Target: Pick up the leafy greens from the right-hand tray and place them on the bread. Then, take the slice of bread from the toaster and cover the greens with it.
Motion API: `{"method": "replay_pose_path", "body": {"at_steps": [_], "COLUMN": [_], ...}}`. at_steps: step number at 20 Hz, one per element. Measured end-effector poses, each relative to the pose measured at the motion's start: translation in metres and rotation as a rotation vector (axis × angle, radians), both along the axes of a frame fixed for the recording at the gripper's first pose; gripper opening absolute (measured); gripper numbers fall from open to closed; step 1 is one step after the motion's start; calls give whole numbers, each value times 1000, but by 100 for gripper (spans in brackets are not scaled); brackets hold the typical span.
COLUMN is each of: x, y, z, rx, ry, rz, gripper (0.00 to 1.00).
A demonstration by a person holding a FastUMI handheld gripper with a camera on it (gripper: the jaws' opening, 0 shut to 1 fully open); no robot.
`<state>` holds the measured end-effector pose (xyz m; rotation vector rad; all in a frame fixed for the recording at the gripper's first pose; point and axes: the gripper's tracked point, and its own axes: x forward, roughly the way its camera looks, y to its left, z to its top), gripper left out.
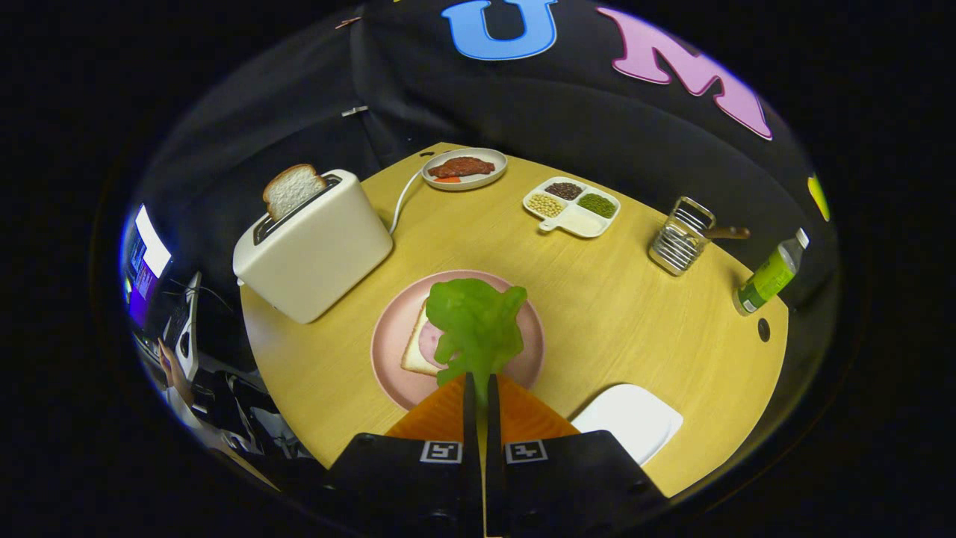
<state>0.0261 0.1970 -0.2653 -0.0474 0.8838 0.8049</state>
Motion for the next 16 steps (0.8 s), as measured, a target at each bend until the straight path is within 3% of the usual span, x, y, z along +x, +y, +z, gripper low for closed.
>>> {"method": "replay_pose_path", "body": {"at_steps": [10,11,15,16], "x": [10,15,20,22], "y": [35,31,31,29], "z": [-13,-17,-23,-22], "rx": [-38,-60,-82,-84], "ry": [9,2,-3,-10], "rz": [-6,-28,-51,-55], "gripper": [8,16,87,89]}}
